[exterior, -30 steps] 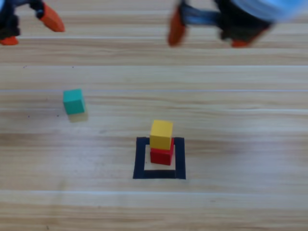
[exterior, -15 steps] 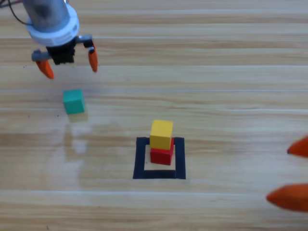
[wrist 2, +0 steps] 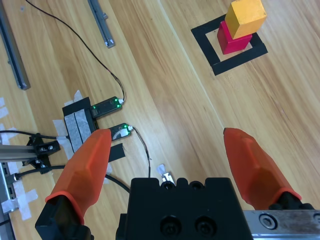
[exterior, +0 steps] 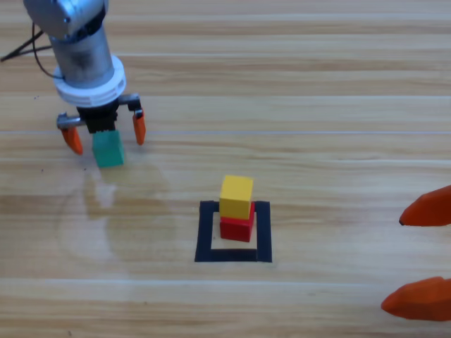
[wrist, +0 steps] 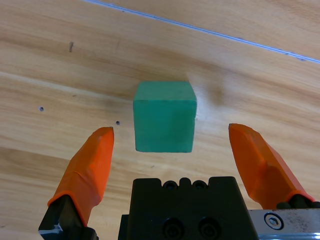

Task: Stack the blocks in the rectangular block: red at the bottom, yellow in the middle, green on top

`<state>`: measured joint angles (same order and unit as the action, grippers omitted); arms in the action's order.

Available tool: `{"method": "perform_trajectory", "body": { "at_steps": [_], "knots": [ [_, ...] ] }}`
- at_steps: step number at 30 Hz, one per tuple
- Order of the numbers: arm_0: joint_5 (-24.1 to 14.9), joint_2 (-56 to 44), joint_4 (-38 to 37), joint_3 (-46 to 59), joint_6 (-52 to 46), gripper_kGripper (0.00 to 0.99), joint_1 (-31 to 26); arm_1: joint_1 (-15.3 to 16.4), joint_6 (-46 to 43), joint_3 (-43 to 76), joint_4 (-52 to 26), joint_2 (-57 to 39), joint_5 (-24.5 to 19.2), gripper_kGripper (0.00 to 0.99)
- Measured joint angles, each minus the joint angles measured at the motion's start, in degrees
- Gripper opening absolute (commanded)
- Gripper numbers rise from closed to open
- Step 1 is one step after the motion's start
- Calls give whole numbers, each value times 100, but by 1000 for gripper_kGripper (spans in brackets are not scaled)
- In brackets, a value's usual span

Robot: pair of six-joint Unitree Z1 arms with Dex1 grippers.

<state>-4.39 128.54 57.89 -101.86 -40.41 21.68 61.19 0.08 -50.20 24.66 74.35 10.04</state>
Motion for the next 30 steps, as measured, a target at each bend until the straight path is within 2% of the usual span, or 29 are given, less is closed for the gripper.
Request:
{"method": "perform_trajectory", "body": {
  "at_steps": [10, 14, 19, 22, 28, 29, 30],
  "knots": [
    [27, 0, -820, 663, -72, 957, 2, 17, -203, -324, 344, 189, 0, 986],
    [27, 0, -982, 702, -71, 900, 2, 32, -212, -325, 345, 216, 0, 986],
    [27, -101, -1270, 951, -55, 762, 1, 34, -238, -325, 345, 219, 0, 986],
    [27, -103, -1274, 954, -21, 747, 1, 34, -238, -325, 347, 239, 0, 986],
    [40, -103, -1274, 954, 130, 141, 0, 34, -238, -325, 357, 378, 0, 986],
    [41, -103, -1273, 954, 162, 94, 0, 34, -238, -325, 357, 414, 0, 986],
    [41, -104, -1263, 953, 190, 94, 0, 34, -238, -325, 357, 432, 0, 986]
  ]
}}
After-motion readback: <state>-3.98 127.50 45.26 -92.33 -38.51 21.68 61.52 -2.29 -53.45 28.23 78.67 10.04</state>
